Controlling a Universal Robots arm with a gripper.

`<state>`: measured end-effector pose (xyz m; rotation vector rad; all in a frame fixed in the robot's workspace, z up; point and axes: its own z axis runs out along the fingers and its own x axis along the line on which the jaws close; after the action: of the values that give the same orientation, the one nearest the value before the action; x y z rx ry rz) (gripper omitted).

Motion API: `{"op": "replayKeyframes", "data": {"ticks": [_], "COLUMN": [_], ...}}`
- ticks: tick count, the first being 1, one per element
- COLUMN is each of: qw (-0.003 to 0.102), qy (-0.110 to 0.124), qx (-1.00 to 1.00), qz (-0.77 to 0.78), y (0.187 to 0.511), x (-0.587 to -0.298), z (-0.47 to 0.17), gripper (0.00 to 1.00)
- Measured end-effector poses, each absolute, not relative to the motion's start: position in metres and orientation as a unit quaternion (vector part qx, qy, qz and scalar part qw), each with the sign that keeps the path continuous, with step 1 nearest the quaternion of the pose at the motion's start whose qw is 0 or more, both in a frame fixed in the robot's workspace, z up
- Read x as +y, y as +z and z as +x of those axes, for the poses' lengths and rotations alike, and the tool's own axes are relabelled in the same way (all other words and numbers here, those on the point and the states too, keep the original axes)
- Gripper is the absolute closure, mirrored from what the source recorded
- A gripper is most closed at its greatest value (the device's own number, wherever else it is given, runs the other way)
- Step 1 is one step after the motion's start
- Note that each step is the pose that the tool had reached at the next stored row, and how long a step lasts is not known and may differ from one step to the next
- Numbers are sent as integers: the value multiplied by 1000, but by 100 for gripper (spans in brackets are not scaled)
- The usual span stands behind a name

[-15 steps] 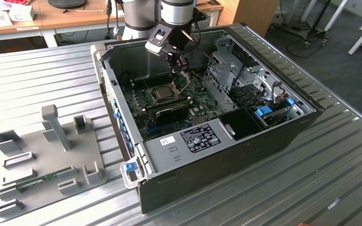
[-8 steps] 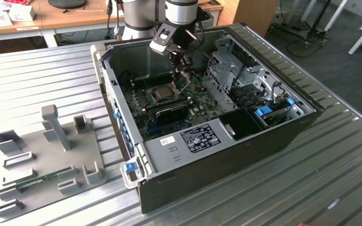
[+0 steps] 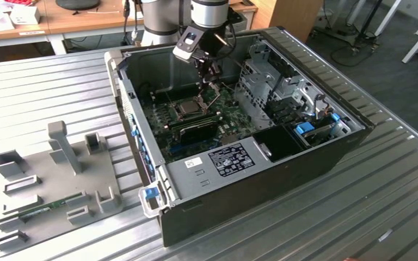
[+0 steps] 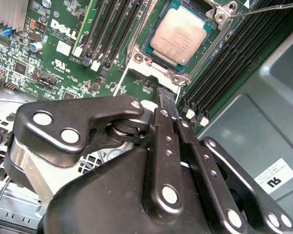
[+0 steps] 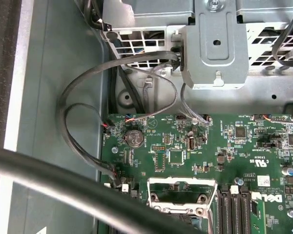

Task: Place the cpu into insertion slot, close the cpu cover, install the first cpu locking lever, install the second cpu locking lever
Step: 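Close the cpu cover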

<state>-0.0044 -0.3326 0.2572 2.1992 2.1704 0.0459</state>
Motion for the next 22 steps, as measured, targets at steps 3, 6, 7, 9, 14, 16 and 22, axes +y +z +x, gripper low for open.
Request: {"op": "replayKeyframes", "data": {"ticks": [3,6,7,9,14,16,22], "qw": [26,26,26,26,26,26,26], "qy": [15,15,15,15,15,15,15], "qx": [702,702,702,702,702,702,702], "qz": [711,711,711,712,711,712,712], "y": [257,257,257,257,257,257,257], "x": [-333,-333,-333,-333,-333,-333,-333], "z": [-4,0,1,4,14,17,20], "gripper": [90,90,90,90,90,90,90]}}
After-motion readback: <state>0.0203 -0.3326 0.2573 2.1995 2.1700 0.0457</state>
